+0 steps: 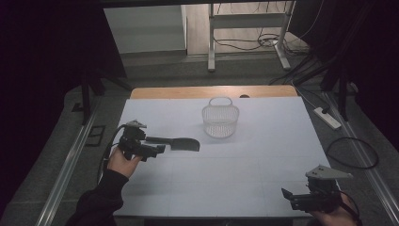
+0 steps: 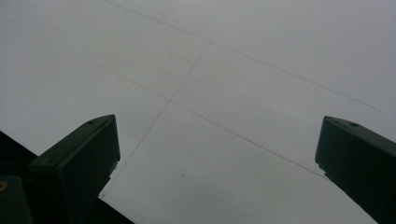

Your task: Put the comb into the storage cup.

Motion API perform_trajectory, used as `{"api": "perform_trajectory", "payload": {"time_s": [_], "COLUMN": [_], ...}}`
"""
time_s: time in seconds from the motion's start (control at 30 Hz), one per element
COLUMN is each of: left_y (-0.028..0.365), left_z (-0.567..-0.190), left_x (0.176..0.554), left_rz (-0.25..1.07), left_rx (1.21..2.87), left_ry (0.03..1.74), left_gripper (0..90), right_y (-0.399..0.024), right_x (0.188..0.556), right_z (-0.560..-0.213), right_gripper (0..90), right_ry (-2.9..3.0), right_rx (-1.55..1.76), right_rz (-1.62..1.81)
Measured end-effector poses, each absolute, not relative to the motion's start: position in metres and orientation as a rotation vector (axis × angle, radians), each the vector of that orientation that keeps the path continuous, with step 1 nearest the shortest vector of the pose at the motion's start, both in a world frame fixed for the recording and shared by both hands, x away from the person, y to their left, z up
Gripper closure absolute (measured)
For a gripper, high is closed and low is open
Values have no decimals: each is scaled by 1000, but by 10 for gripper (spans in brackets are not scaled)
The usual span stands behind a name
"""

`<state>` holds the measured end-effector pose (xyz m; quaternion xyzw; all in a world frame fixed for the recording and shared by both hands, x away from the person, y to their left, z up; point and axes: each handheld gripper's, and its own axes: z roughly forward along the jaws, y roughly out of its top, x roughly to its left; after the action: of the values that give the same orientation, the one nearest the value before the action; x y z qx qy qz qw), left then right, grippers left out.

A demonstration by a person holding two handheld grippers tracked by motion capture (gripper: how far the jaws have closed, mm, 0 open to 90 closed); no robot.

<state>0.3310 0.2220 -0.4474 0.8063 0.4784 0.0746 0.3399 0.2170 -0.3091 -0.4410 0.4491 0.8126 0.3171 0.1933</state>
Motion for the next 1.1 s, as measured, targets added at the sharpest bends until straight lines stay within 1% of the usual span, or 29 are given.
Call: {"api": "perform_trajectory", "payload": {"time_s": [0.2,0.6,1.1], "left_y": [217,205,200], "left_z": [-446,-452,-455], "left_x": [342,371,398], "left_rz": [181,198,209], "left_rx": [2109,2173,2197], "left_ry": [1237,1241,1249], "left_gripper": [0,0,0], "right_y": [-309,-309,-309], "right_x": [217,217,217], "right_z": [-441,-441,-441], "right_gripper": [3,3,3], "right_ry": [2281,2283,2285], "right_rx": [1262,1261,1259], "right_rz": [890,890,887]}}
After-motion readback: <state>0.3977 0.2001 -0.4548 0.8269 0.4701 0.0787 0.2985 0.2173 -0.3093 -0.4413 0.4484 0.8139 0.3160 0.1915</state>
